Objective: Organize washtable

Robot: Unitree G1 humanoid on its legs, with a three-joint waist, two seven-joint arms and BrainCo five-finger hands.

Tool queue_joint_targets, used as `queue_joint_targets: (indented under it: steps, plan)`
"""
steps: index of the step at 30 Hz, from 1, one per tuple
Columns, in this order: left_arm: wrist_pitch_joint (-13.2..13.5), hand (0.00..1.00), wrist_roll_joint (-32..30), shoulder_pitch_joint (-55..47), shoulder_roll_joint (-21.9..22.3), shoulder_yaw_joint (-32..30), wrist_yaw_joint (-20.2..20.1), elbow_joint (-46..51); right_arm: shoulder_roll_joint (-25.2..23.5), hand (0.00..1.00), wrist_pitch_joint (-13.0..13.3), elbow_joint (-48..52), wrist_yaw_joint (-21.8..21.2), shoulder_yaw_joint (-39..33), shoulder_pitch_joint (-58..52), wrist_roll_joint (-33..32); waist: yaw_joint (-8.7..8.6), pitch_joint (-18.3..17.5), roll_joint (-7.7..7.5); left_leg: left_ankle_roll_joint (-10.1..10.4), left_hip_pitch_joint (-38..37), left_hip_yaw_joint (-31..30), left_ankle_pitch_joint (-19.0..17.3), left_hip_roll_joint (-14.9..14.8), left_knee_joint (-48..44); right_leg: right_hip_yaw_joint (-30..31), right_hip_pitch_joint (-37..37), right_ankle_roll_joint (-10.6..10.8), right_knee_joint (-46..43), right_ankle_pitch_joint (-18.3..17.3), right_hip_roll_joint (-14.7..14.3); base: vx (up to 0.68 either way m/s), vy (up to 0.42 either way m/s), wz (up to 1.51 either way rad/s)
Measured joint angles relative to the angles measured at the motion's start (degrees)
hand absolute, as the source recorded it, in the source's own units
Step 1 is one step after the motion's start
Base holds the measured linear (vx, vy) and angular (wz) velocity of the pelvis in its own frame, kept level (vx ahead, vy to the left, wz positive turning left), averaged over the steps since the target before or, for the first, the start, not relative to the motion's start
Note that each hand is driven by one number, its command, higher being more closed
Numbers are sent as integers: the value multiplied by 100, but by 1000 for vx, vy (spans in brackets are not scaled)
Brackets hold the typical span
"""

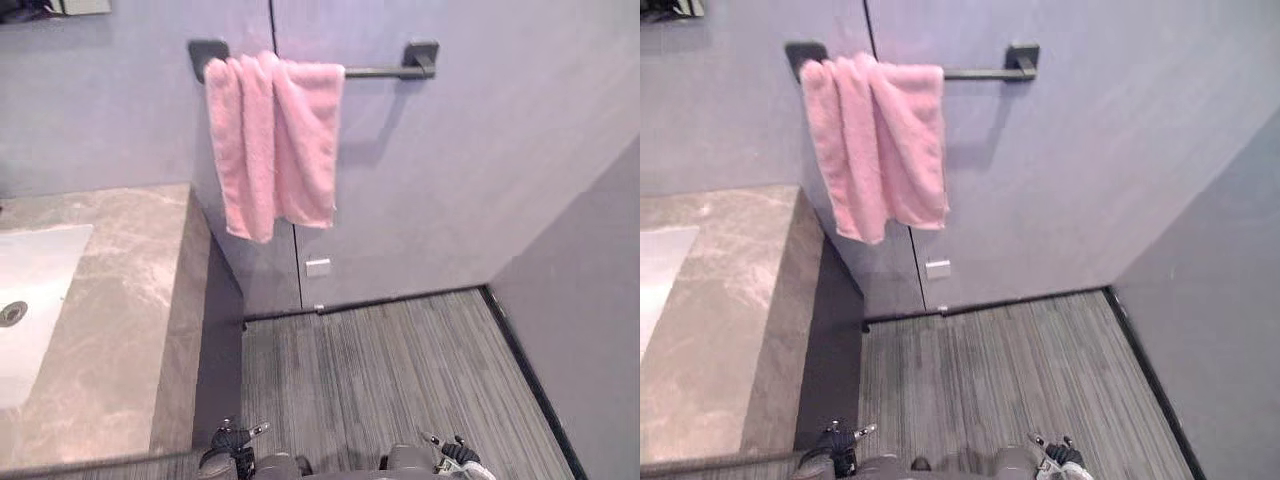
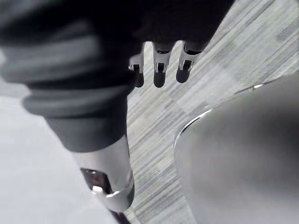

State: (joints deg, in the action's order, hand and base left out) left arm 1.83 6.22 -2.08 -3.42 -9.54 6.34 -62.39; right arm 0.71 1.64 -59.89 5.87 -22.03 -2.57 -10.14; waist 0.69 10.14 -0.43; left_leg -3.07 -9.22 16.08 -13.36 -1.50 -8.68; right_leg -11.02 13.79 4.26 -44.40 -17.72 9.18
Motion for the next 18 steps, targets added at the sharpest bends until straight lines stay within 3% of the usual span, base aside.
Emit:
queue_joint_targets:
  steps: [2,4,5,6,8,10,11,12,13,15,18]
  plan:
    - [-34,0,-5,23,45,1,0,-13,34,0,36,73,-7,4,3,-3,-28,45,72,7,-202,-216,-5,-112,50,88,225,-118,997,148,-259,433,-142,64]
    - [-30,0,-7,28,89,-5,-2,-11,66,0,31,62,2,4,-12,-3,-83,66,66,169,-352,-477,-98,-171,82,378,229,-114,2260,811,-445,455,-211,100]
    - [-29,0,-7,25,81,-28,-3,-12,62,0,24,30,4,-2,-66,-8,-137,45,-11,416,-481,-690,-252,-156,107,532,190,-146,2523,1736,-460,449,-227,90]
    - [-28,0,-9,16,224,-154,-5,-16,171,0,7,2,5,-23,-67,-15,-109,44,167,534,-660,-807,-297,-329,186,443,169,-315,2219,1524,-544,440,-223,72]
    - [-9,0,-10,-16,349,-265,-6,4,195,0,24,38,3,-42,-53,-20,-115,25,285,699,-569,-812,-199,-476,-112,277,167,-417,1998,1189,-565,410,-238,36]
    - [-14,0,-7,0,390,-322,-10,16,190,0,24,62,14,-43,-54,-63,-148,7,339,860,-267,-808,-104,-684,-773,61,-36,-540,2122,1049,-633,365,-266,43]
    - [-30,0,-9,54,424,-420,-12,90,181,0,23,75,17,-39,-104,-89,-139,22,336,1053,55,-783,22,-892,-1589,-64,-337,-606,2359,1010,-722,388,-289,42]
    - [-26,0,-9,73,434,-462,-11,186,181,0,23,79,21,-32,-153,-118,-98,41,311,1101,328,-685,36,-1118,-2292,-161,-670,-651,2588,985,-791,367,-258,40]
    - [-19,0,-6,76,439,-457,-16,259,177,0,10,74,30,-4,-188,-135,-40,49,272,1087,475,-456,0,-1291,-2744,-196,-1000,-673,2815,982,-844,317,-189,20]
    - [-12,0,-5,91,446,-446,-14,335,142,0,3,76,35,1,-185,-169,9,21,230,962,691,-176,-86,-1315,-2797,-205,-1239,-688,3042,998,-838,203,-63,3]
    - [13,0,-6,96,451,-364,-12,400,15,0,4,75,34,10,-114,-209,14,5,223,884,1011,-208,-171,-1058,-1627,-117,-1394,-622,3264,1041,-753,161,51,-13]
